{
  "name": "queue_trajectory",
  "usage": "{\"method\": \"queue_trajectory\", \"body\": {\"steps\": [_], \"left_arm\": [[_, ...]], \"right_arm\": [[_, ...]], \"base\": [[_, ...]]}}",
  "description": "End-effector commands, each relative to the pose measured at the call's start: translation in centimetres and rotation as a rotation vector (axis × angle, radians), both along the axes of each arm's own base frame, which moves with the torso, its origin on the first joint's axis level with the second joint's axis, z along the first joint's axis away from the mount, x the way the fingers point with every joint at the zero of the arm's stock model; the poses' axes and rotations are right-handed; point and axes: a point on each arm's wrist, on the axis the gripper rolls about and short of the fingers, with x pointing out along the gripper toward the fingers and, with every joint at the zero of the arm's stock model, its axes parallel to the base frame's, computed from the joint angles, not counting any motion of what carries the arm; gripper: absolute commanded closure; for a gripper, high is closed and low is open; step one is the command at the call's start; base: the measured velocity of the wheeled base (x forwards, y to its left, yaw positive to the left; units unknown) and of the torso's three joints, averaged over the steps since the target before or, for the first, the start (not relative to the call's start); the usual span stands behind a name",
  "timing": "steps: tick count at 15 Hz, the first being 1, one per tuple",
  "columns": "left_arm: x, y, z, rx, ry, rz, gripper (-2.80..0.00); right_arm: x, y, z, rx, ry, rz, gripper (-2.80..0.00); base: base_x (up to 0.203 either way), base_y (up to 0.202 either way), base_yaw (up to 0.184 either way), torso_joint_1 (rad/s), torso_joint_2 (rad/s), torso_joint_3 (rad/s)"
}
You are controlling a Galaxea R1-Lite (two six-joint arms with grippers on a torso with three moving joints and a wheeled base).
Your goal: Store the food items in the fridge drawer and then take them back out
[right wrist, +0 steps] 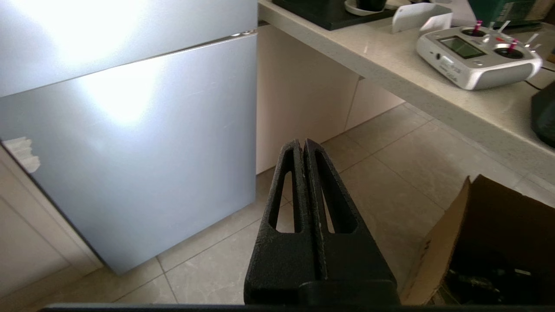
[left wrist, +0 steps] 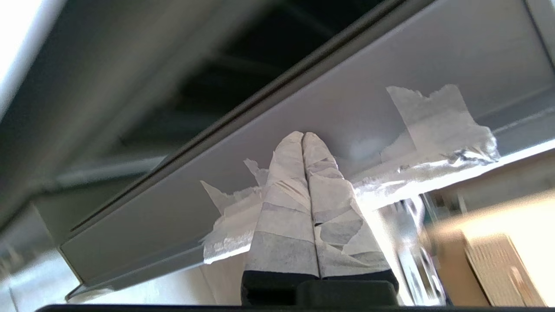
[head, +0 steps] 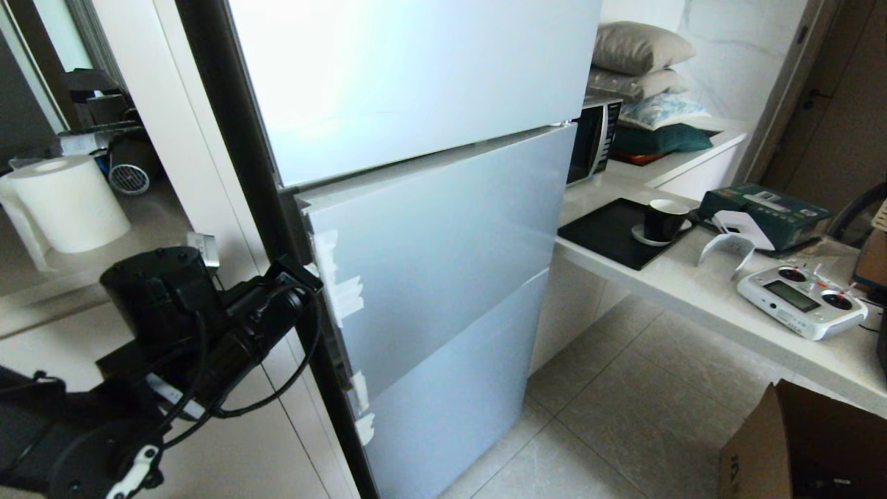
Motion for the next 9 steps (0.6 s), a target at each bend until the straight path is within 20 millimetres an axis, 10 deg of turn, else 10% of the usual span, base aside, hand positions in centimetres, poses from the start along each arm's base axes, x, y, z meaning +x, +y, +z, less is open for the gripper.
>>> {"method": "queue_trajectory", "body": {"steps": [1,9], "left_arm": [[-2.3,-0.2,1.1,-0.023,-0.037,-0.039,0.00],[-12.4,-0.4,2.2,-0.064,-0.092,-0.330,0.00]], "right_arm": [[0.0,0.0,0.0,-0.001,-0.001,0.001,0.00],[0.0,0.0,0.0,-0.001,-0.001,0.001,0.00]], "base": [[0.000,0.000,0.000,0.000,0.00,0.000],[0.000,0.000,0.000,0.000,0.00,0.000]]}}
